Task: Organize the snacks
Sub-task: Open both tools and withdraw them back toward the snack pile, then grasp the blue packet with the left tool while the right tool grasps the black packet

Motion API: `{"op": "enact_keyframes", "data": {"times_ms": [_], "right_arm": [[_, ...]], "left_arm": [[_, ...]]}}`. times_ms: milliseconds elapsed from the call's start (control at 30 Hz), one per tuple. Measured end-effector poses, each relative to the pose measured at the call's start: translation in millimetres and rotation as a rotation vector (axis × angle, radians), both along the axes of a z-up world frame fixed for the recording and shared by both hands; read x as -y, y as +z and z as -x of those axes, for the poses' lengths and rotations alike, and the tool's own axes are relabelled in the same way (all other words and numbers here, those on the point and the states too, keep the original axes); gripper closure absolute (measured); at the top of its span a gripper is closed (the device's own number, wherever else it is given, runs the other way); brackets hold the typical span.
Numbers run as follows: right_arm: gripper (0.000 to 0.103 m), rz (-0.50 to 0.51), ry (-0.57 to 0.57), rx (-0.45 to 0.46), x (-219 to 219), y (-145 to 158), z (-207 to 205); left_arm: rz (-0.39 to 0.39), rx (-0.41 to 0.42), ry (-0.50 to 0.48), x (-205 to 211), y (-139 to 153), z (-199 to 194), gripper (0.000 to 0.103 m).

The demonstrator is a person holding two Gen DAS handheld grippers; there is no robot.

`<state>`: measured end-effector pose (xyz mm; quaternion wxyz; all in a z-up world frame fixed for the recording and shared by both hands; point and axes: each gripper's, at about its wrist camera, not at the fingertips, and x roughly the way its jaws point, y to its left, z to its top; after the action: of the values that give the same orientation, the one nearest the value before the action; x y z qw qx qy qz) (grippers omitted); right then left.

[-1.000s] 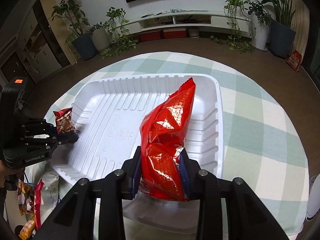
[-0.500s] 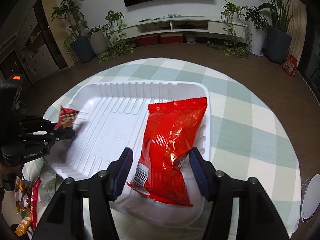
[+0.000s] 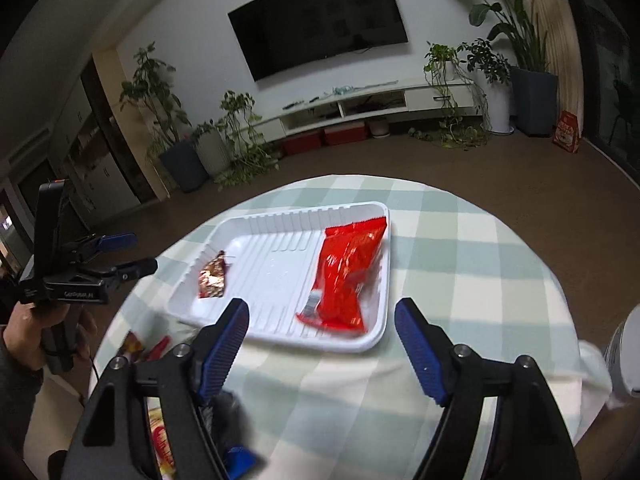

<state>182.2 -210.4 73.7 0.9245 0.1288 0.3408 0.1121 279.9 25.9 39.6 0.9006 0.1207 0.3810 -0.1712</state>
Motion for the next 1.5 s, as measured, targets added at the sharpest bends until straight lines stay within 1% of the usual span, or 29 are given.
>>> {"op": "enact_keyframes", "data": {"times_ms": [67,100,133,200,267,333,367,433,500,600,633,700,767,800,933,1033,1167,1233,1400,1433,1467,1500], "right_arm": [[0.025,-0.018,-0.025,0.012,-2.5,0.3,23.0],[0.025,-0.024,-0.041,0.015,-3.0,-0.7,31.1],[0.025,-0.034,-0.052,0.016,-3.4,-3.0,39.7],[0.02,-0.05,-0.063,0.002,-5.9,-10.7,56.3],[0.019,-0.067,-0.062,-0.033,-10.3,-22.3,69.9],[0.019,-0.064,-0.054,-0.072,-17.0,-31.1,78.4],[0.019,-0.061,-0.046,-0.084,-22.7,-34.3,83.9],[0.019,-0.044,-0.024,-0.081,-33.6,-36.6,94.4],[0.019,0.001,0.001,-0.06,-47.5,-36.6,106.2],[0.019,0.024,0.038,-0.044,-60.2,-38.4,120.8],[0.019,0.031,0.047,-0.035,-62.4,-38.1,123.9],[0.024,0.068,0.069,-0.013,-69.4,-37.3,128.0],[0.025,0.117,0.07,0.007,-73.7,-36.7,129.0],[0.026,0.125,0.068,0.011,-74.2,-37.3,129.2],[0.026,0.106,0.061,-0.006,-70.8,-41.0,126.5],[0.026,0.105,0.061,-0.014,-70.6,-42.7,124.4],[0.026,0.106,0.062,-0.027,-70.4,-45.8,121.1],[0.026,0.103,0.063,-0.035,-70.3,-48.0,118.9],[0.026,0.102,0.068,-0.037,-71.9,-49.2,117.9],[0.026,0.102,0.069,-0.038,-72.4,-49.7,117.4],[0.026,0.103,0.07,-0.04,-72.9,-50.3,117.0],[0.026,0.102,0.07,-0.042,-73.2,-50.8,116.6]], "left_arm": [[-0.002,-0.033,0.04,-12.5,4.7,21.0,0.0],[0.014,-0.035,0.063,-21.4,8.1,36.6,0.0],[0.036,-0.022,0.072,-28.7,9.5,50.1,0.0],[0.105,-0.001,0.081,-45.4,11.9,82.8,0.0],[0.155,-0.027,0.103,-59.1,3.5,112.1,0.0],[0.21,-0.061,0.14,-71.6,-10.1,142.7,0.0],[0.225,-0.073,0.15,-74.3,-17.5,155.7,0.0],[0.24,-0.08,0.2,-78.3,-31.8,181.3,0.0],[0.281,-0.085,0.224,-79.4,-42.3,203.8,0.001],[0.31,-0.064,0.237,-74.5,-49.7,219.8,0.001],[0.293,-0.065,0.225,-69.8,-50.9,219.9,0.001],[0.254,-0.049,0.198,-61.3,-46.6,215.8,0.001],[0.23,-0.021,0.18,-54.8,-36.0,204.8,0.001],[0.221,-0.008,0.171,-52.1,-31.3,199.6,0.001],[0.166,0.008,0.123,-38.8,-19.5,172.6,0.001],[0.114,-0.015,0.088,-28.4,-23.4,151.9,0.001],[0.101,-0.056,0.053,-18.8,-35.2,133.0,0.001],[0.091,-0.072,0.058,-16.6,-44.0,125.0,0.001],[0.114,-0.102,0.078,-21.6,-62.3,112.0,0.002],[0.122,-0.106,0.077,-23.6,-65.0,110.3,0.007],[0.133,-0.109,0.075,-25.3,-66.8,108.8,0.015],[0.153,-0.12,0.07,-27.8,-69.1,106.1,0.019]]}}
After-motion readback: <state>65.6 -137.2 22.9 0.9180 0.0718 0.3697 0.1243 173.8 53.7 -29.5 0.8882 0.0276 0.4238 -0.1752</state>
